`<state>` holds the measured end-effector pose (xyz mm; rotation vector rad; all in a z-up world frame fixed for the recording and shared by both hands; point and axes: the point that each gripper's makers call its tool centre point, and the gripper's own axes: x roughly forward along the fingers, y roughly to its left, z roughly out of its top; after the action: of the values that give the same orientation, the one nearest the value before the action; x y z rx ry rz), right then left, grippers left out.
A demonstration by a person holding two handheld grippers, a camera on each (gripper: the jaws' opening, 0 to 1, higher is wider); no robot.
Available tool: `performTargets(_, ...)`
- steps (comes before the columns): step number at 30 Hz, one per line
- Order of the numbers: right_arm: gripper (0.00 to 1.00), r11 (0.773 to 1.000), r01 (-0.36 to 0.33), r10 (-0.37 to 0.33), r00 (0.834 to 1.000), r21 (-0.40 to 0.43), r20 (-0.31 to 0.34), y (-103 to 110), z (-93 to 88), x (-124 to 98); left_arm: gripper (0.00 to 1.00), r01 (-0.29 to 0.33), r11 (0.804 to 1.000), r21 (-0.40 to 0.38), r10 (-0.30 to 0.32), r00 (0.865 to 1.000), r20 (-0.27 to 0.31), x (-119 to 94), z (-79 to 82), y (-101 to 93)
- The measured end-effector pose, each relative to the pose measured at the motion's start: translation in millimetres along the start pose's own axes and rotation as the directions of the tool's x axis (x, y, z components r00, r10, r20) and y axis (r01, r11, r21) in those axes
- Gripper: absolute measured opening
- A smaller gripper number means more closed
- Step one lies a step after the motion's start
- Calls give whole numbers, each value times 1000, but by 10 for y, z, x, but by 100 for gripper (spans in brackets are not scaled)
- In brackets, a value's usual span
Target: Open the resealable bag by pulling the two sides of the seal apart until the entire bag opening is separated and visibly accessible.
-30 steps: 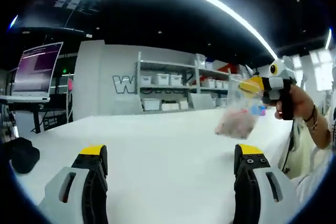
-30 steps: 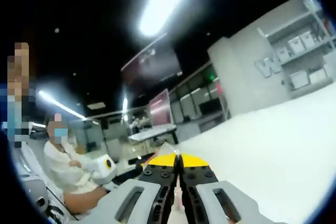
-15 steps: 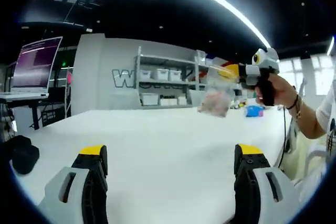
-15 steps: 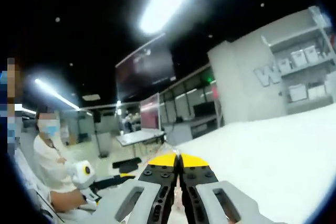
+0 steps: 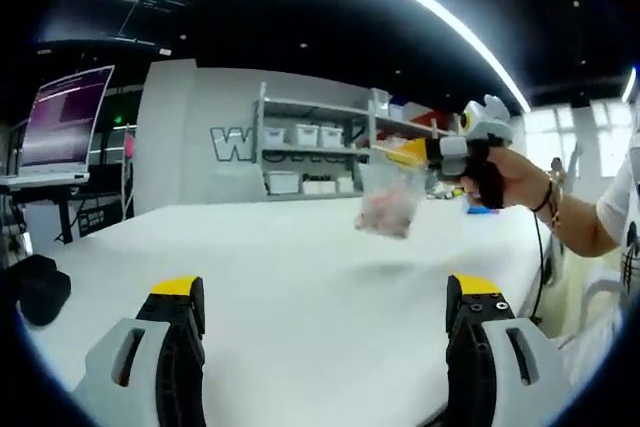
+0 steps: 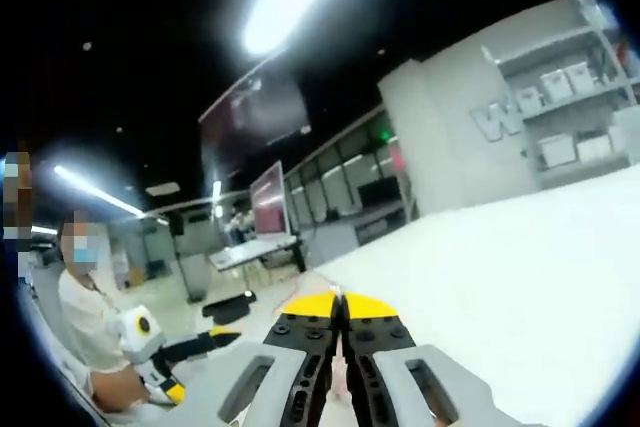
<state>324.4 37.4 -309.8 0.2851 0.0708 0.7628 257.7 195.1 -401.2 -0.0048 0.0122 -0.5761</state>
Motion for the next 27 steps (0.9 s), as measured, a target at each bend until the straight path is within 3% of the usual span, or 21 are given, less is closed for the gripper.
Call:
performTargets(16, 0, 996, 58, -57, 998, 68, -30, -331, -82, 199, 100, -7, 1000, -12, 7, 1000, -7, -9, -39, 76)
performTargets(27, 0, 990, 123, -122, 992, 68, -26, -608, 32, 273, 100, -2, 1000, -11, 2, 1000, -8, -8, -47, 62)
